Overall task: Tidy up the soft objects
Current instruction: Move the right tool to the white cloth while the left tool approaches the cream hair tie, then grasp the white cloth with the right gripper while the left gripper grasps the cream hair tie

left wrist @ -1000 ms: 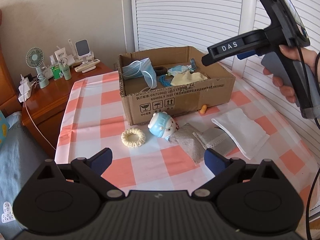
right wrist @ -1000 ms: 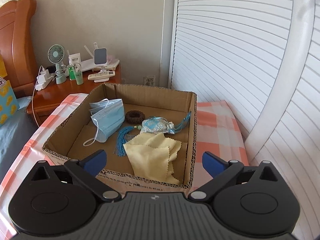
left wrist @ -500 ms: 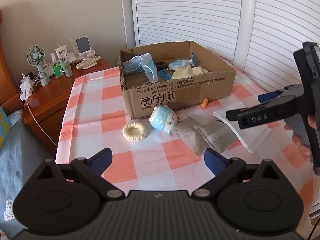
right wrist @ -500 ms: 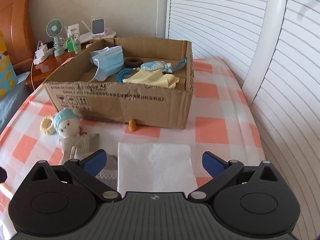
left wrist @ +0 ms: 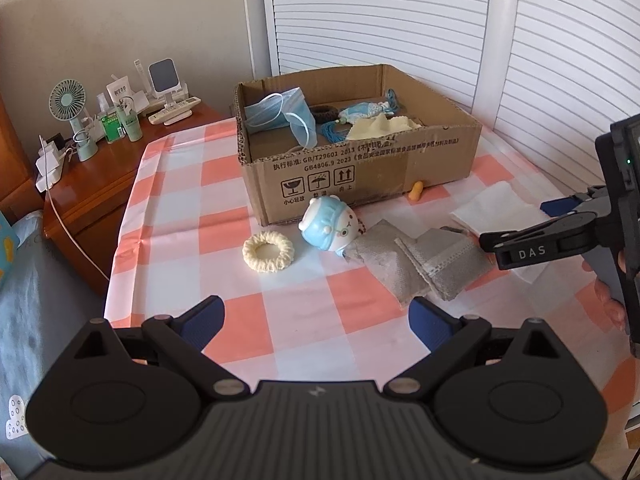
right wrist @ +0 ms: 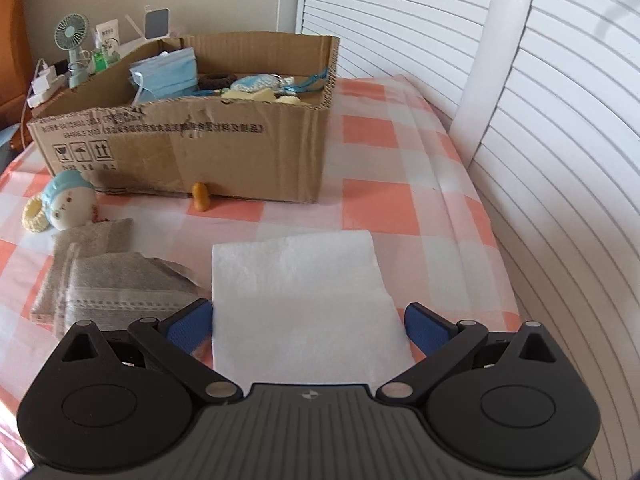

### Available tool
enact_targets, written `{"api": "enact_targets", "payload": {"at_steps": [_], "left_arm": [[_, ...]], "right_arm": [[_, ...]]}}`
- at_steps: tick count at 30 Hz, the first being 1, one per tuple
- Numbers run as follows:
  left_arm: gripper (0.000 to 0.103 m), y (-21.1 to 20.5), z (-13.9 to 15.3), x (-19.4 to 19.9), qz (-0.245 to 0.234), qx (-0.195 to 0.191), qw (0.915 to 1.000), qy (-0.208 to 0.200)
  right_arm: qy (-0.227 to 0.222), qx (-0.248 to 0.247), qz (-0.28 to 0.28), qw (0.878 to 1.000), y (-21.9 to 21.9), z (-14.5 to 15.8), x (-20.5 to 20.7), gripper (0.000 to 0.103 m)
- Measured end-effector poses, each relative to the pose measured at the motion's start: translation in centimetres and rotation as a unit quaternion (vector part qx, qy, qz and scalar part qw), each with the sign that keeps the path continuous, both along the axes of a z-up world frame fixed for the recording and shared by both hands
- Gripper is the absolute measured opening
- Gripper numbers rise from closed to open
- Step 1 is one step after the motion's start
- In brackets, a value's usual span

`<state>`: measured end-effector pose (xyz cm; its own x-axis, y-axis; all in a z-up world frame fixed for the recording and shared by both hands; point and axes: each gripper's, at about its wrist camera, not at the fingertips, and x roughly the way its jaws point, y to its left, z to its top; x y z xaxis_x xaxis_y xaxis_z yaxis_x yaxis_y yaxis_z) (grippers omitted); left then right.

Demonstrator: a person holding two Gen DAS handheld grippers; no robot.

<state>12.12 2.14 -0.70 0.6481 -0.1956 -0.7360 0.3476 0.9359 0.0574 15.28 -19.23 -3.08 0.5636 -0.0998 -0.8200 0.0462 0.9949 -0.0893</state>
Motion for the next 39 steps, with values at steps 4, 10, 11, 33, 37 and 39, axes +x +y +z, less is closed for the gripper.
{"api": "enact_targets", "payload": {"at_steps": [4,10,11,33,37,39], "left_arm": [[0.098,0.0,-0.7,0.7,0.003,0.0,0.9999,0.011],[0.098,-0.4,-1.8,1.5,-0.01,0.007,0.9997,0.02],[0.098,-0.4,-1.9,1.6,-0.017,0.007,0.9996,0.021],[0.102,2.3,-6.7,8.8,-0.019,-0.015,0.9984,0.051],[0.094,2.2,-6.8,9.5,-0.02,-0.017,0.9988,0.042],[0.08,2.2,-6.8,9.8,-0.02,-0.021,0.999,0.034]], "right_arm": [[-0.009,0.019,0.0,1.0,-0.7,-0.4,-0.5,0.103],[-0.028,0.023,0.004,0.999,-0.8,-0.7,-1.1,0.103],[-0.03,0.023,0.005,0.999,-0.8,-0.7,-1.2,0.103],[-0.035,0.025,0.002,0.999,-0.9,-0.7,-1.4,0.103],[-0.036,0.025,0.003,0.999,-1.0,-0.7,-1.5,0.103],[-0.035,0.025,0.003,0.999,-0.9,-0.7,-1.4,0.103]]}}
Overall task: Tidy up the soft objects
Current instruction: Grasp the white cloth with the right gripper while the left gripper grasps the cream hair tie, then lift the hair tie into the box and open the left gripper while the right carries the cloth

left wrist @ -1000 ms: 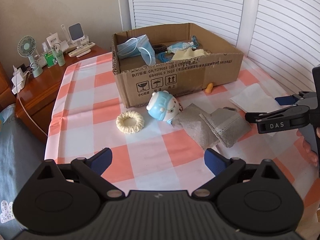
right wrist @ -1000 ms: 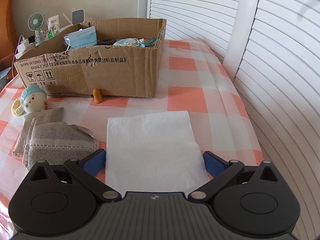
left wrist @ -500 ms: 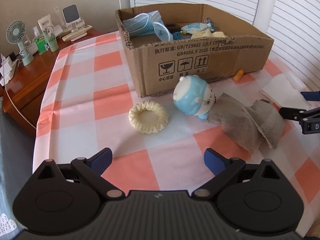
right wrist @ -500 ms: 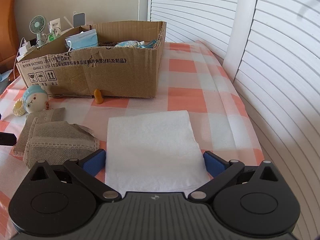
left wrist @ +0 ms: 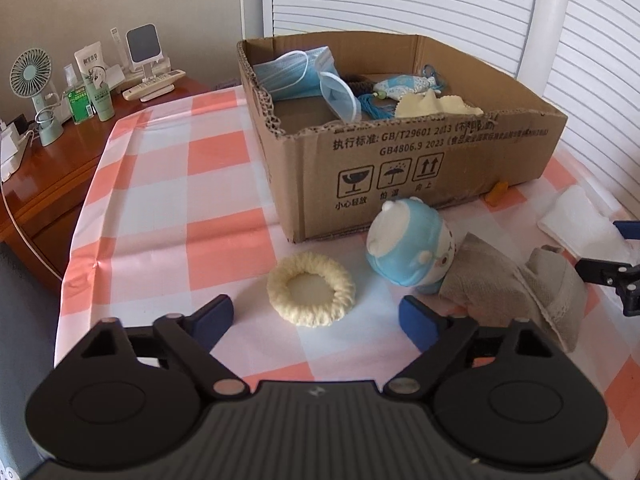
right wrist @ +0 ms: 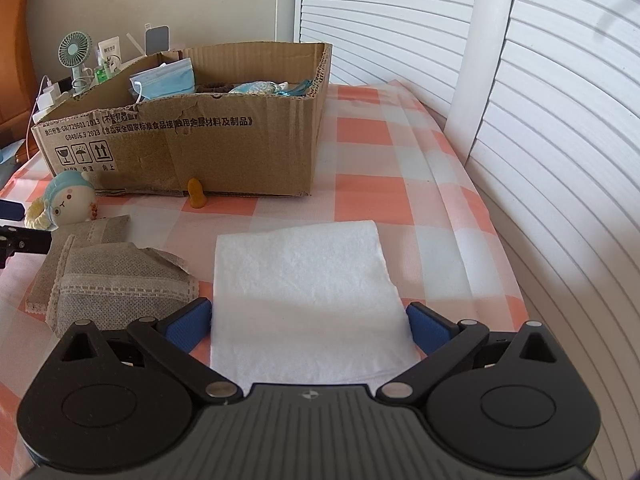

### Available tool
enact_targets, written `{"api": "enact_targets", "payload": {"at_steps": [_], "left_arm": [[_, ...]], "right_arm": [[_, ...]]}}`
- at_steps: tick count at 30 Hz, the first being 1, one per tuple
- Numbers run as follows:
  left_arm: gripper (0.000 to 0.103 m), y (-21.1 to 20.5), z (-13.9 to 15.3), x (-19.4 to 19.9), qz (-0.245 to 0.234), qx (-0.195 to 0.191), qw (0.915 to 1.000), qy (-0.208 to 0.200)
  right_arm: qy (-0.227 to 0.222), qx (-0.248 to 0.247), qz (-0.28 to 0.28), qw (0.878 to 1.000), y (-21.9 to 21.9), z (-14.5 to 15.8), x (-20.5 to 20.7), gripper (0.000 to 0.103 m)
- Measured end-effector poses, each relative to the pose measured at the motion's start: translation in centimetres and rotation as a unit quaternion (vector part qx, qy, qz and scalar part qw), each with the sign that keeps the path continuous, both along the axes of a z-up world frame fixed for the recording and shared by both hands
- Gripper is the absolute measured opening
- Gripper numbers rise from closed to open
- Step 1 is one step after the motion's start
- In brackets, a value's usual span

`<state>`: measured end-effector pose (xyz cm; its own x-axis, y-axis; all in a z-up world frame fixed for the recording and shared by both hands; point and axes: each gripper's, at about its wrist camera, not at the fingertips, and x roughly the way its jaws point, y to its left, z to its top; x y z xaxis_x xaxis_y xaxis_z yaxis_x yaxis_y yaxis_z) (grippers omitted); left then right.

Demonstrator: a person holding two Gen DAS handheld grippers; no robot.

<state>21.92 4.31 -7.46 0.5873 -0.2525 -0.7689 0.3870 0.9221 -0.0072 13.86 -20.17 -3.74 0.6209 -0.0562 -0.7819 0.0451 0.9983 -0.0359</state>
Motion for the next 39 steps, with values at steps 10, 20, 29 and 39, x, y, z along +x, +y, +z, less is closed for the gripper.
{"api": "enact_targets", "payload": {"at_steps": [10,20,29,39], "left_arm": [[0.039,-0.2,0.6,0.3,-0.007,-0.004,0.9998,-0.021],[0.039,-0.3,0.7,0.1,0.009,-0.006,0.9997,-0.02],[0.039,-0.3,0.8,0.1,0.006,-0.006,0.9998,-0.02],[0.037,-0.2,0.9,0.2,0.001,-0.007,0.9998,-0.017]], "right_arm": [[-0.004,0.0,0.003,1.0,0.0,0.0,-0.1,0.103],[0.004,-0.001,0.053,0.999,-0.2,0.1,1.1,0.103],[0.001,0.002,0.093,0.996,0.3,0.4,2.3,0.092],[0.002,-0.004,0.099,0.995,0.9,1.3,1.8,0.045]]}}
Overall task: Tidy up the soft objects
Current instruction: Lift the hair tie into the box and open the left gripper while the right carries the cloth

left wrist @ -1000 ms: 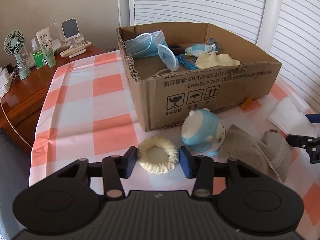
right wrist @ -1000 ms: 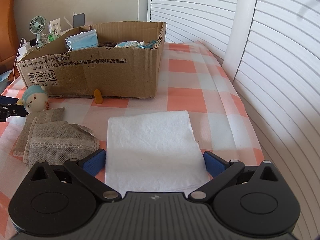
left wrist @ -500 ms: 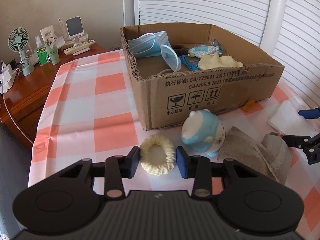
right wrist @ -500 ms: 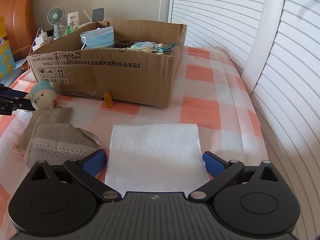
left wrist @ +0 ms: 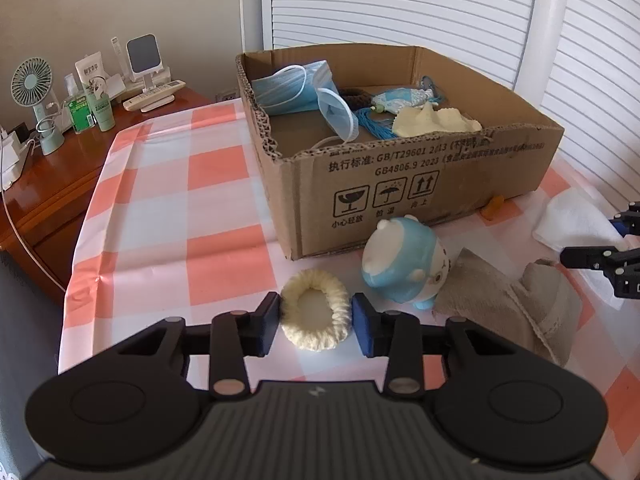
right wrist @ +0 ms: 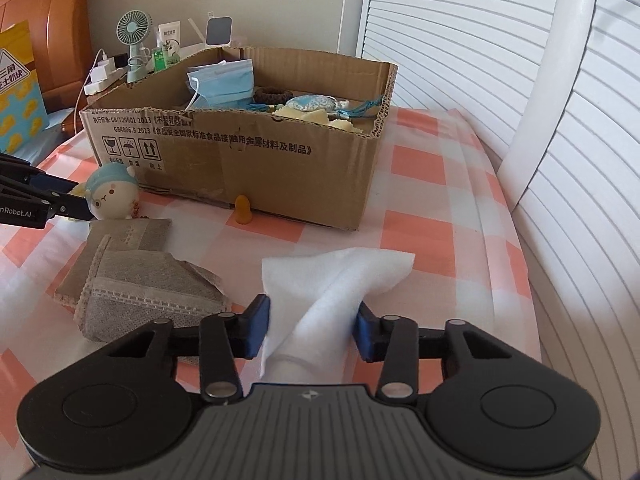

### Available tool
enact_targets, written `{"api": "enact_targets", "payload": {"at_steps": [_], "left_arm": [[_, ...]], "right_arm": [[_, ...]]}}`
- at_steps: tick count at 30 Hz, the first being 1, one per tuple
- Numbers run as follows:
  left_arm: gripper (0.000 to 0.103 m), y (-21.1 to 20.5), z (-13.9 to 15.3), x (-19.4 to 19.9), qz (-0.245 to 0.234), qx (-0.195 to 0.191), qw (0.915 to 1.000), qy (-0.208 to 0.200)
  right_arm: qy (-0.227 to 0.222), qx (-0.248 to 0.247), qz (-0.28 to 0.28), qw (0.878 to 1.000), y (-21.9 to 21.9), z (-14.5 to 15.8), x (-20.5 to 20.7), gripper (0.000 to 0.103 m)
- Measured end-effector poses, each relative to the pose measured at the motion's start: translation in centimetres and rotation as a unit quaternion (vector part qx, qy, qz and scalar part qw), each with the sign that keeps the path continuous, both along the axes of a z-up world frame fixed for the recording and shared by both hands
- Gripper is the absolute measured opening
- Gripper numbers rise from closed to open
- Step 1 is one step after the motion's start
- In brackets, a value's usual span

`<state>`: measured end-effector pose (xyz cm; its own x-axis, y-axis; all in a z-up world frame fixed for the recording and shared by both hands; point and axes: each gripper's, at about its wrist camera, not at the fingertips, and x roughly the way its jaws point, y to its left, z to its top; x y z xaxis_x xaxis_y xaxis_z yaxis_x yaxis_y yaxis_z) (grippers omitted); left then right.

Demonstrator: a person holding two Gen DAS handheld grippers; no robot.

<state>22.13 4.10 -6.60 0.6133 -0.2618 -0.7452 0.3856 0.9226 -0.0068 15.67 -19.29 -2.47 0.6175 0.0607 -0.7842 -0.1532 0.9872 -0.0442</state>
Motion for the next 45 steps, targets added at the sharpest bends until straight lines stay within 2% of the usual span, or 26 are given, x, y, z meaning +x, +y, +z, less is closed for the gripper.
{"api": "enact_targets", "payload": {"at_steps": [4,7,16,26,32,40,42,43,44,45], "left_arm": [[0.032,0.0,0.1,-0.2,-0.004,0.003,1.0,0.0],[0.032,0.1,0.3,-0.3,-0.006,0.006,1.0,-0.002],[0.032,0.5,1.8,-1.2,-0.016,0.005,0.9998,-0.006],[0.032,0.7,5.1,-3.3,-0.046,0.001,0.9988,-0.015],[0.032,-0.2,8.6,-3.3,-0.063,-0.009,0.9969,-0.045],[0.032,-3.3,11.6,0.4,-0.078,-0.007,0.9927,-0.092],[0.037,-3.9,11.7,1.7,-0.075,-0.006,0.9925,-0.096],[0.045,-4.2,11.7,2.2,-0.071,-0.006,0.9926,-0.098],[0.062,-4.3,11.6,2.6,-0.067,-0.005,0.9925,-0.102],[0.071,-4.4,11.4,2.8,-0.066,-0.004,0.9919,-0.109]], "right_arm": [[0.0,-0.001,-0.004,1.0,0.0,0.1,-0.2,0.034],[-0.004,-0.001,-0.006,1.0,0.0,0.4,-0.5,0.032],[-0.026,0.003,-0.003,1.0,0.0,2.5,-1.8,0.031],[-0.057,0.004,0.017,0.998,0.2,5.7,-3.7,0.031],[-0.076,0.009,0.027,0.997,0.3,7.3,-4.2,0.031],[-0.089,0.014,0.036,0.995,0.6,8.2,-4.1,0.031],[-0.092,0.016,0.038,0.995,0.6,8.4,-4.0,0.031],[-0.094,0.017,0.038,0.995,0.6,8.5,-4.0,0.031],[-0.095,0.018,0.039,0.995,0.6,8.6,-4.0,0.031],[-0.096,0.019,0.04,0.994,0.6,8.6,-3.9,0.031]]}}
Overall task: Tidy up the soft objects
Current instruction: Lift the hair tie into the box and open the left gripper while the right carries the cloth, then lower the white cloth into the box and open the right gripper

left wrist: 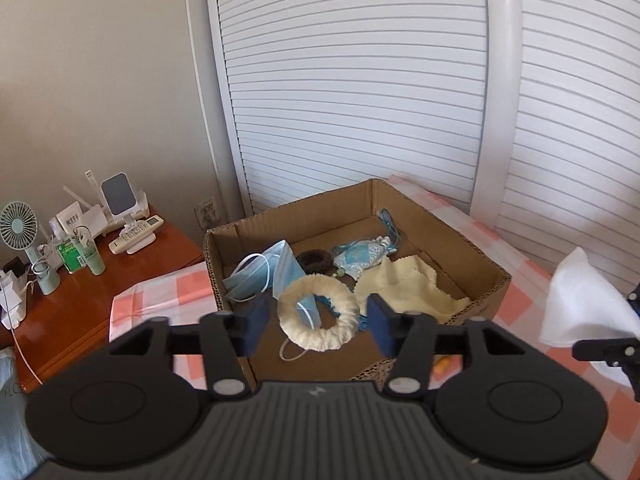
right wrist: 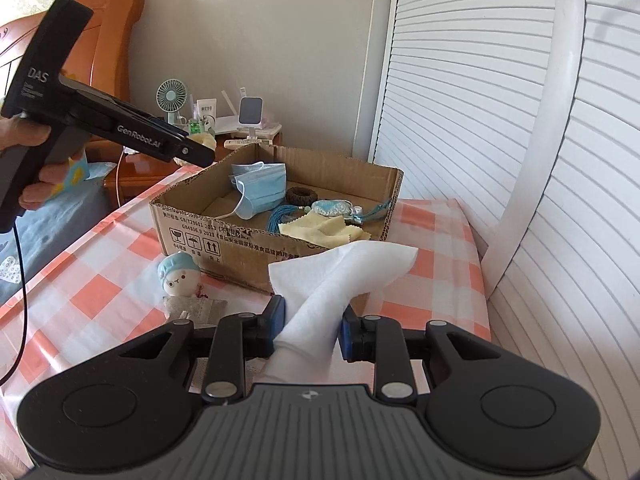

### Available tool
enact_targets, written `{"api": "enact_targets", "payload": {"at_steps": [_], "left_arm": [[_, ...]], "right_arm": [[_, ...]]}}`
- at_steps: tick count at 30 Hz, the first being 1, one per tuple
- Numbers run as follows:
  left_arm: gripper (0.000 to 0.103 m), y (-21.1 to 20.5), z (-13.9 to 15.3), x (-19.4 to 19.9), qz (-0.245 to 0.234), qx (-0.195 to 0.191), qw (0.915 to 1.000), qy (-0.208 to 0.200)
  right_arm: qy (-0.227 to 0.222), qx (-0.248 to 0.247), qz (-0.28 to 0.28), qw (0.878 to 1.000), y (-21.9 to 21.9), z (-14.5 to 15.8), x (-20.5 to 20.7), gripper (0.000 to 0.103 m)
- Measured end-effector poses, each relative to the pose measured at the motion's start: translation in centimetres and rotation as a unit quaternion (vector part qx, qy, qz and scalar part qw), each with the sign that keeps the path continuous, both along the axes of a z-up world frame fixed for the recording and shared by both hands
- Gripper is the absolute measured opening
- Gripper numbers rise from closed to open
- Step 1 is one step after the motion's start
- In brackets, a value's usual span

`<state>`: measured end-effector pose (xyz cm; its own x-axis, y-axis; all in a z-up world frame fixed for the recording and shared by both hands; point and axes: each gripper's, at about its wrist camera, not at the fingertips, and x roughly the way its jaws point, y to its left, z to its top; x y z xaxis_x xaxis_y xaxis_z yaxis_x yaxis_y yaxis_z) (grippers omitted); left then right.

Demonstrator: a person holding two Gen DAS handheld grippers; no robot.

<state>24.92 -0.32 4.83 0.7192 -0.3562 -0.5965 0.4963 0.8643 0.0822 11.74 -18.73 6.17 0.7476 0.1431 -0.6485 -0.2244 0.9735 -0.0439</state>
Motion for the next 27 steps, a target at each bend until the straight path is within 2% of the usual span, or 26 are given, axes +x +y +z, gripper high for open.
{"api": "enact_targets", "payload": {"at_steps": [1,4,8,12,17,21,27], "left_arm": [[0.081,-0.1,-0.3,0.3,0.002,0.003,1.0,-0.005],[0.083,0.2,-1.0,0.6,0.023,0.008,0.9997,0.001],[0.093,1.0,-1.3,-0.3,0.031,0.003,0.9993,0.022],[0.096,1.6,-1.1,-2.8,0.042,0.013,0.9985,0.031],[0.099,2.4,-0.8,-6.2,0.062,0.002,0.9974,0.035],[0.1,2.8,-0.5,-8.2,0.082,-0.005,0.9962,0.029],[0.1,2.9,-0.5,-10.3,0.096,0.008,0.9953,0.01]], "right_arm": [[0.0,0.001,0.001,1.0,0.0,0.0,0.0,0.031],[0.0,0.003,0.003,1.0,0.1,0.1,0.2,0.031],[-0.001,0.004,0.005,1.0,0.5,0.2,0.2,0.031],[-0.004,0.008,0.009,1.0,1.0,0.5,0.2,0.031],[-0.007,0.01,0.015,1.0,1.8,1.1,0.5,0.031],[-0.01,0.014,0.02,1.0,2.5,1.8,1.3,0.031],[-0.018,0.008,0.027,0.999,3.7,2.8,3.8,0.031]]}}
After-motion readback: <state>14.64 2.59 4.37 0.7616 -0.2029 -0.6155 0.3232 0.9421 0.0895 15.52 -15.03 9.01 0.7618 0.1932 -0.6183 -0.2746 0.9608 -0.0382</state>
